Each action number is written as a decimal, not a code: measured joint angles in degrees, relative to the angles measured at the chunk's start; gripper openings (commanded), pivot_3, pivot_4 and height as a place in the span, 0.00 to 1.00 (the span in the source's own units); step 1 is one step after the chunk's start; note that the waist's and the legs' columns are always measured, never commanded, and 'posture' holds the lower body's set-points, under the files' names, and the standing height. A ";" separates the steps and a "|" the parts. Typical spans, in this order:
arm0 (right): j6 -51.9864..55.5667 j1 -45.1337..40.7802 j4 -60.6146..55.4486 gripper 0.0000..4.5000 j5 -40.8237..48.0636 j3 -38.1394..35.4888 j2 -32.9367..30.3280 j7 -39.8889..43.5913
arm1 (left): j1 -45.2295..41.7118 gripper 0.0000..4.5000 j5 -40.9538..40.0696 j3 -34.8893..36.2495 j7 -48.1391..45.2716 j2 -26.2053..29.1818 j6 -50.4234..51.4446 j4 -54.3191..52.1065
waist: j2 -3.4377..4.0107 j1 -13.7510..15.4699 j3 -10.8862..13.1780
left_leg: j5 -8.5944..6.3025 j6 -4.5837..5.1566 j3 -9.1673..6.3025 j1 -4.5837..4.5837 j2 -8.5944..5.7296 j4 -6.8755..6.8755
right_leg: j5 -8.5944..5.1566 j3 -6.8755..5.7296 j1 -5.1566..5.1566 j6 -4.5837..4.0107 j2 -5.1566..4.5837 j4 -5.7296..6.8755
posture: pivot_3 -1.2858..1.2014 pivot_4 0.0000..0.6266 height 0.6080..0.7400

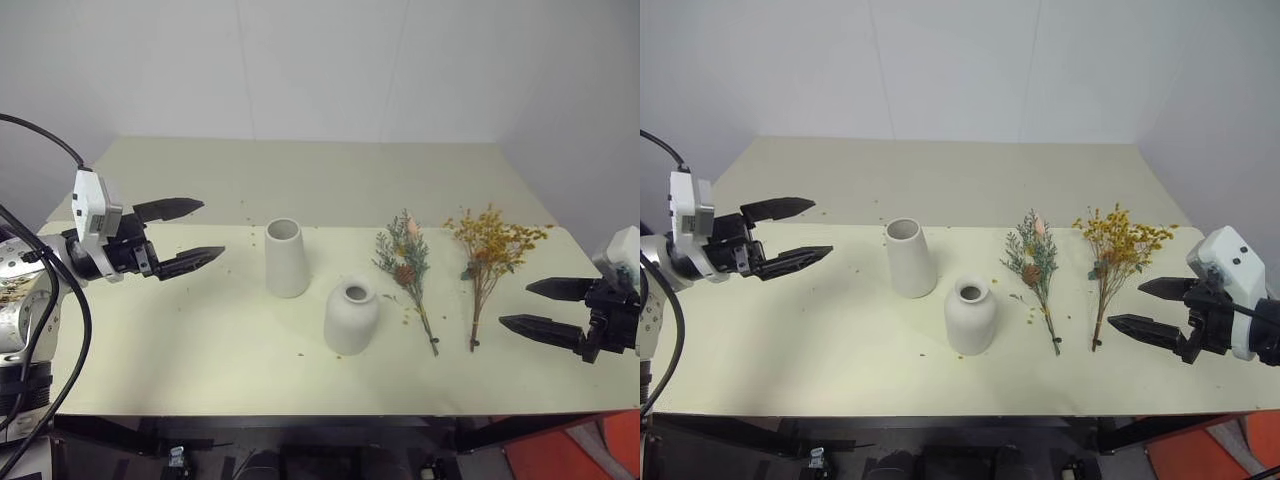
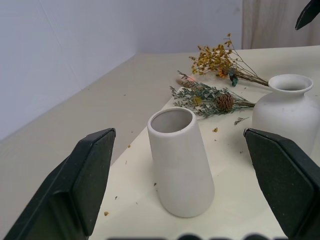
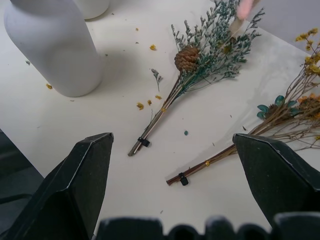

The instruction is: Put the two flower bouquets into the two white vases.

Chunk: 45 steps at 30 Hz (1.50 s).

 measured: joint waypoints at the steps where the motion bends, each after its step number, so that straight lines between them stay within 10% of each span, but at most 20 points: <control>1: -0.01 0.00 0.00 1.00 -0.11 0.02 0.09 0.00 | 0.00 0.99 -0.04 0.00 -0.01 0.00 0.02 0.00 | 0.00 -0.02 0.00 | 0.00 0.00 0.00 0.00 0.00 0.00 | 0.00 0.00 0.00 0.00 0.00 0.00 | 0.52 0.24 1.00; 19: -0.01 -1.53 0.19 1.00 -1.04 1.43 0.36 -0.40 | -0.04 0.99 -1.28 -0.19 -0.13 0.00 0.86 -0.90 | 0.00 -0.05 0.00 | 0.00 0.00 0.00 0.00 0.00 0.00 | 0.00 0.00 0.00 0.00 0.00 0.00 | 0.52 0.24 1.00; 32: 16.71 -35.00 14.46 1.00 -5.07 29.43 15.91 -23.05 | -13.09 0.99 -0.97 -15.72 -6.10 1.89 9.46 -8.20 | -0.04 -0.34 -0.02 | 0.01 0.01 -0.07 -0.21 -0.08 0.01 | 0.15 0.05 -0.21 -0.21 0.02 0.06 | 0.52 0.24 1.00; 45: 28.88 -41.22 15.50 1.00 -8.84 37.93 22.19 -31.01 | -20.38 0.99 1.83 -24.30 -10.60 3.57 18.85 -9.55 | -0.03 -0.34 -0.02 | 0.03 0.06 -0.11 -0.25 -0.07 0.01 | 0.04 0.02 -0.24 -0.02 0.03 0.06 | 0.52 0.24 1.00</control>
